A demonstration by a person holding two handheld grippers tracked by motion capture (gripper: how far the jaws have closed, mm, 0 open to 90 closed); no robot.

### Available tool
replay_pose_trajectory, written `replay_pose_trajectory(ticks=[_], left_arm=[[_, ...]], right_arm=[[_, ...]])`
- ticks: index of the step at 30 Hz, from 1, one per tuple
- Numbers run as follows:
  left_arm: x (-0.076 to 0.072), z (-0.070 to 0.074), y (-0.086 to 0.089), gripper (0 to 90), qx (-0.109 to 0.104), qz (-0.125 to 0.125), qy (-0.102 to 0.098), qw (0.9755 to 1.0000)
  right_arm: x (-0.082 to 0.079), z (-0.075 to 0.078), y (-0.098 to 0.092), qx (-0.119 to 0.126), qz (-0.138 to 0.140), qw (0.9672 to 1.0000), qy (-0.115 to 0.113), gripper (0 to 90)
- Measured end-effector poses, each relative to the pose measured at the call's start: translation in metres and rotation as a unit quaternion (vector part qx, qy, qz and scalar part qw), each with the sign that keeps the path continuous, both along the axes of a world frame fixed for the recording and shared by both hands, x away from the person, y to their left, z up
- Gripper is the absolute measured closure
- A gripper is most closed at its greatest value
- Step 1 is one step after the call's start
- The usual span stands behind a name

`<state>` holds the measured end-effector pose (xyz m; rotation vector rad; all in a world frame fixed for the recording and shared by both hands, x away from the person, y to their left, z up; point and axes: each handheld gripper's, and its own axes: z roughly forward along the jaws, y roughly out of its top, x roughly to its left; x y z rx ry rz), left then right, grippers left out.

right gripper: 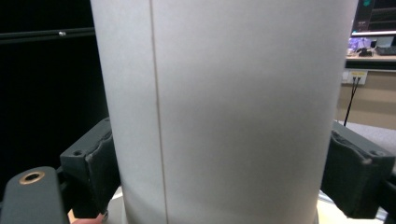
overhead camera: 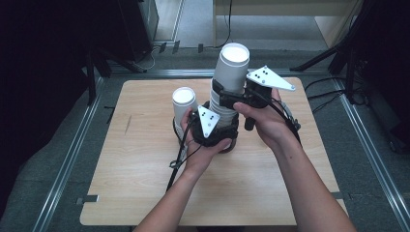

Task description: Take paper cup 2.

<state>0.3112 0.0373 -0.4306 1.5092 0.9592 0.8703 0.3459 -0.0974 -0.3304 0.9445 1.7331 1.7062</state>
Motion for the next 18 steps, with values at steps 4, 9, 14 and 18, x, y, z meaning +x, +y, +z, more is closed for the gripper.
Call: replay_pose_trajectory(ticks=[4, 9, 14, 18], left_arm=[[0.000, 0.000, 0.000, 6.6, -0.001, -0.001, 0.001, 1.0000], [0.000, 0.000, 0.001, 6.7, -0.001, -0.002, 0.002, 1.0000], [0.000, 0.001, 0.001, 6.8, 0.000, -0.002, 0.002, 1.0000], [0.000, 0.000, 0.001, 6.9, 0.000, -0.003, 0.001, 1.0000]], right_arm=[[-0.001, 0.004, -0.001, 0.005, -0.005, 1.0000, -0.006, 11.7], [-0.004, 0.008, -0.001, 0.021, -0.012, 0.9993, -0.028, 12.0], [-0.008, 0.016, -0.002, 0.038, -0.017, 0.9983, -0.041, 12.5], [-0.012, 0.023, -0.003, 0.043, -0.013, 0.9976, -0.052, 12.6]])
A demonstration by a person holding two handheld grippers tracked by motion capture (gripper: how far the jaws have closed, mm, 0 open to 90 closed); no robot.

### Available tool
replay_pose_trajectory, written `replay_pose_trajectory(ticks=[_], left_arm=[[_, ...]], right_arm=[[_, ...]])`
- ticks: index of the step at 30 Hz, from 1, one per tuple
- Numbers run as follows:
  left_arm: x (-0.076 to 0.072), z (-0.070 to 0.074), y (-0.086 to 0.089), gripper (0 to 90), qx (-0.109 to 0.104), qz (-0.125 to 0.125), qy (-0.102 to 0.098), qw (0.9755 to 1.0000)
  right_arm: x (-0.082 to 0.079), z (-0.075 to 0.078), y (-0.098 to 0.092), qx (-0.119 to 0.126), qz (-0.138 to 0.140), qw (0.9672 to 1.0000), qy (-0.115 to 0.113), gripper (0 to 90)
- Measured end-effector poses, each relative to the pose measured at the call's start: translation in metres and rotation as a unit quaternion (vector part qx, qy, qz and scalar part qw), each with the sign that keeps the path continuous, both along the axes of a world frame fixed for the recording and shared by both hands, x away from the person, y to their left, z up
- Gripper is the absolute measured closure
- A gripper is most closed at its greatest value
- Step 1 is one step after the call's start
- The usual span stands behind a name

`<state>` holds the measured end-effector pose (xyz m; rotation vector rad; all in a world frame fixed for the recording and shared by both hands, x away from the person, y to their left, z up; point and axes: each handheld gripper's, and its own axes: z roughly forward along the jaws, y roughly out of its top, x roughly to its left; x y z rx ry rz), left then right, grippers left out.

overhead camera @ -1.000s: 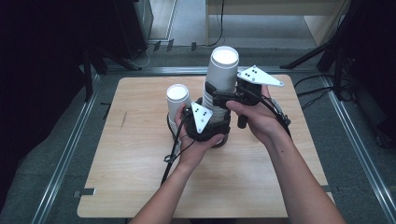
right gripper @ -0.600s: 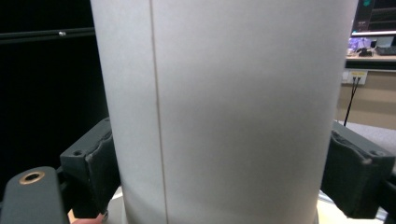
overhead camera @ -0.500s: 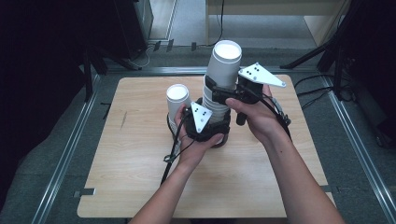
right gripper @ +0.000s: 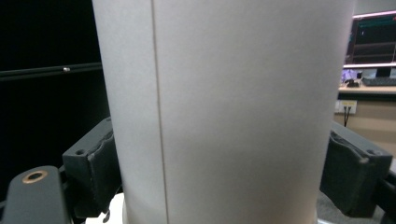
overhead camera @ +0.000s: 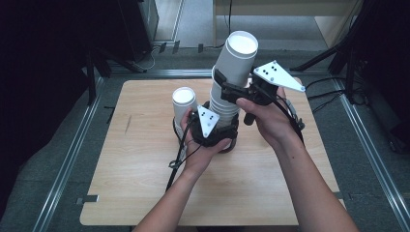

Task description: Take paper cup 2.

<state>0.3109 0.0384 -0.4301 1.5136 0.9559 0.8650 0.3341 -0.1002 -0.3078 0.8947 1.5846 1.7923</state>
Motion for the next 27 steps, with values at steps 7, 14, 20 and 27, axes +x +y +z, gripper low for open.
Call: replay_pose_trajectory(ticks=[7, 14, 20, 27], left_arm=[[0.000, 0.000, 0.000, 6.9, 0.001, 0.000, 0.000, 1.0000], [-0.001, 0.000, 0.000, 6.9, 0.003, -0.002, 0.000, 1.0000], [-0.001, 0.000, 0.001, 7.2, 0.001, -0.003, 0.001, 1.0000], [-0.001, 0.000, 0.001, 7.3, 0.002, -0.003, 0.002, 1.0000]], right_arm=[[-0.005, 0.008, -0.004, 0.015, -0.004, 0.9998, -0.012, 13.0], [-0.008, 0.012, -0.007, 0.026, -0.005, 0.9995, -0.016, 13.1], [-0.009, 0.017, -0.009, 0.027, -0.009, 0.9993, -0.022, 13.0], [-0.011, 0.025, -0.013, 0.037, -0.020, 0.9985, -0.036, 13.0]])
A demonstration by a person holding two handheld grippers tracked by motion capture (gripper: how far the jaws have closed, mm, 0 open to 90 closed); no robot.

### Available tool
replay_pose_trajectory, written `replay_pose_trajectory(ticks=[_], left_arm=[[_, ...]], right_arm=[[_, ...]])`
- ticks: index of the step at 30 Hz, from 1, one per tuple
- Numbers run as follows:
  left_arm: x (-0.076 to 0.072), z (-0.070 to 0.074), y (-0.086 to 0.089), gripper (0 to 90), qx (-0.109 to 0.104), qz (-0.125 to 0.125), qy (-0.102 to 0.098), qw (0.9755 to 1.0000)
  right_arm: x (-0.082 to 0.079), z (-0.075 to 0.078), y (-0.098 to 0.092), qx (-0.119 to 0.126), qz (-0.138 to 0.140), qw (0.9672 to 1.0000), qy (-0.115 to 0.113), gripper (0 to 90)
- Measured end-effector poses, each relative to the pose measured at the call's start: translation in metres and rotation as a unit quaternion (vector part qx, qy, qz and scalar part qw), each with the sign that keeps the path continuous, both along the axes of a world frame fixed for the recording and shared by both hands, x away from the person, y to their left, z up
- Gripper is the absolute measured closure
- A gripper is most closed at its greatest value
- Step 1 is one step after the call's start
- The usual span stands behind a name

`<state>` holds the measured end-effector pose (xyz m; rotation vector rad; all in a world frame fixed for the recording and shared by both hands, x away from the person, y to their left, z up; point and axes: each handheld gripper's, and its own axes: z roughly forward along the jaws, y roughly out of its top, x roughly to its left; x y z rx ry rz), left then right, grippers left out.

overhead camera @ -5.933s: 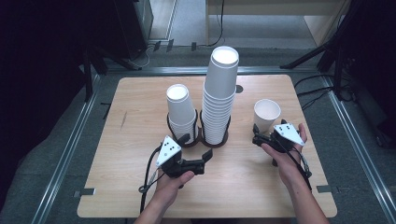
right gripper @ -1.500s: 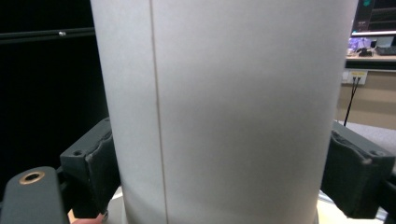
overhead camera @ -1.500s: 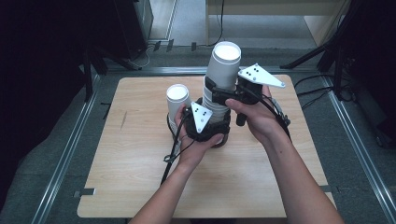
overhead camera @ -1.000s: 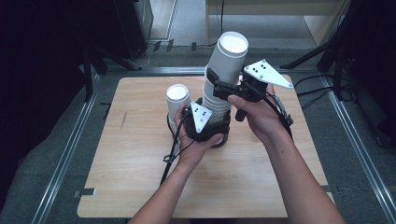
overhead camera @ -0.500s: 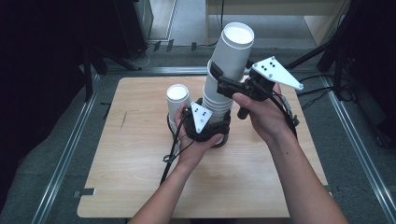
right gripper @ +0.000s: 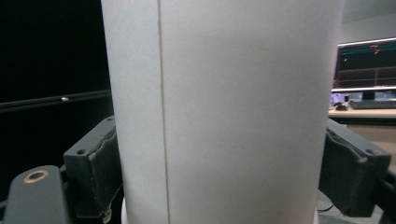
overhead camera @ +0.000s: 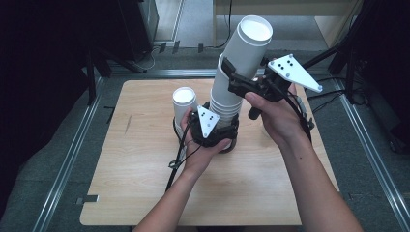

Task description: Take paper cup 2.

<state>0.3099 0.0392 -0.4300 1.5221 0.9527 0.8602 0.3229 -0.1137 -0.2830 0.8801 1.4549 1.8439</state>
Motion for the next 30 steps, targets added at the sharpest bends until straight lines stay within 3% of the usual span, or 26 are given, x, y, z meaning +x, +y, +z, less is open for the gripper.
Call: replay_pose_trajectory(ticks=[17, 26, 30], left_arm=[[0.000, 0.000, 0.000, 7.4, 0.000, 0.000, 0.001, 1.0000], [-0.002, 0.001, 0.000, 7.4, 0.001, 0.000, 0.001, 1.0000], [-0.004, 0.001, 0.001, 7.3, 0.001, -0.002, 0.002, 1.0000]], right_arm=[[-0.013, 0.011, -0.030, 0.020, -0.025, 0.9993, -0.019, 12.8], [-0.022, -0.001, -0.043, 0.000, -0.045, 0.9987, -0.026, 12.7], [-0.026, -0.008, -0.048, 0.003, -0.044, 0.9988, -0.023, 12.6]])
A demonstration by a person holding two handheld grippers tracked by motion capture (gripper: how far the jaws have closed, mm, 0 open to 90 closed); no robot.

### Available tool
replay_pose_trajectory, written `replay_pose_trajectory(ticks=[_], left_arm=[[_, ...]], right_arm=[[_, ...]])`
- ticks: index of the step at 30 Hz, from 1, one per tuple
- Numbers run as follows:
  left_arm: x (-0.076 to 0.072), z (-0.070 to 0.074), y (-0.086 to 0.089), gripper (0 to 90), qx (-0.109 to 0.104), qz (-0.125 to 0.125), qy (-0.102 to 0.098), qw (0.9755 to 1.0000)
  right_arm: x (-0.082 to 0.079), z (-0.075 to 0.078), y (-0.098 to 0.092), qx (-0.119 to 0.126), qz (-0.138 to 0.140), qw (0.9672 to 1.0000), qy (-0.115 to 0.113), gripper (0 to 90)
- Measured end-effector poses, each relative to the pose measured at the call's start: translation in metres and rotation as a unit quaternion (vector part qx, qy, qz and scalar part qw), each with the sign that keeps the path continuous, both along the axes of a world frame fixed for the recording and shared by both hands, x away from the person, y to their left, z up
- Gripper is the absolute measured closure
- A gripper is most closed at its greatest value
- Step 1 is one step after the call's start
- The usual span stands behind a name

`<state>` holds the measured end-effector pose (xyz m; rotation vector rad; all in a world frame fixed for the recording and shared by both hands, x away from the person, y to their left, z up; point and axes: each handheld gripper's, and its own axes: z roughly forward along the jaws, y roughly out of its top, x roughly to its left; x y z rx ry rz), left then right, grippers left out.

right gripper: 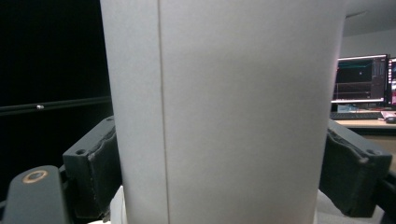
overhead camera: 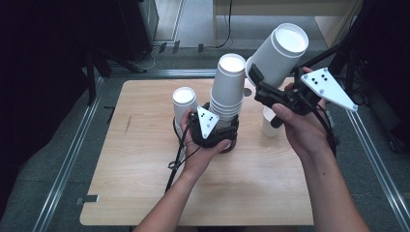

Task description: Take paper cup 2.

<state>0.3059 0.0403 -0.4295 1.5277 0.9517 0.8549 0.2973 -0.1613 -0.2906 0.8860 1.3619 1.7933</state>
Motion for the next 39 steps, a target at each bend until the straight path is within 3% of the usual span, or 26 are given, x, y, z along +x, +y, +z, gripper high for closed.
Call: replay_pose_trajectory(ticks=[15, 18, 25, 39], left_arm=[[-0.018, -0.001, 0.004, 7.1, 0.001, -0.018, -0.002, 0.9998], [-0.021, -0.002, 0.006, 1.7, -0.001, -0.026, 0.010, 0.9996], [-0.029, -0.007, 0.014, 1.7, 0.000, -0.034, 0.025, 0.9991], [-0.053, -0.026, 0.031, 0.0, 0.005, -0.051, 0.056, 0.9971]], right_arm=[[-0.014, -0.030, -0.018, -0.005, -0.018, 0.9998, 0.009, 12.6], [-0.016, -0.037, -0.021, -0.005, -0.021, 0.9997, 0.012, 12.6], [-0.021, -0.056, -0.025, -0.009, -0.026, 0.9994, 0.020, 12.6], [-0.037, -0.103, -0.024, -0.039, -0.040, 0.9978, 0.035, 12.5]])
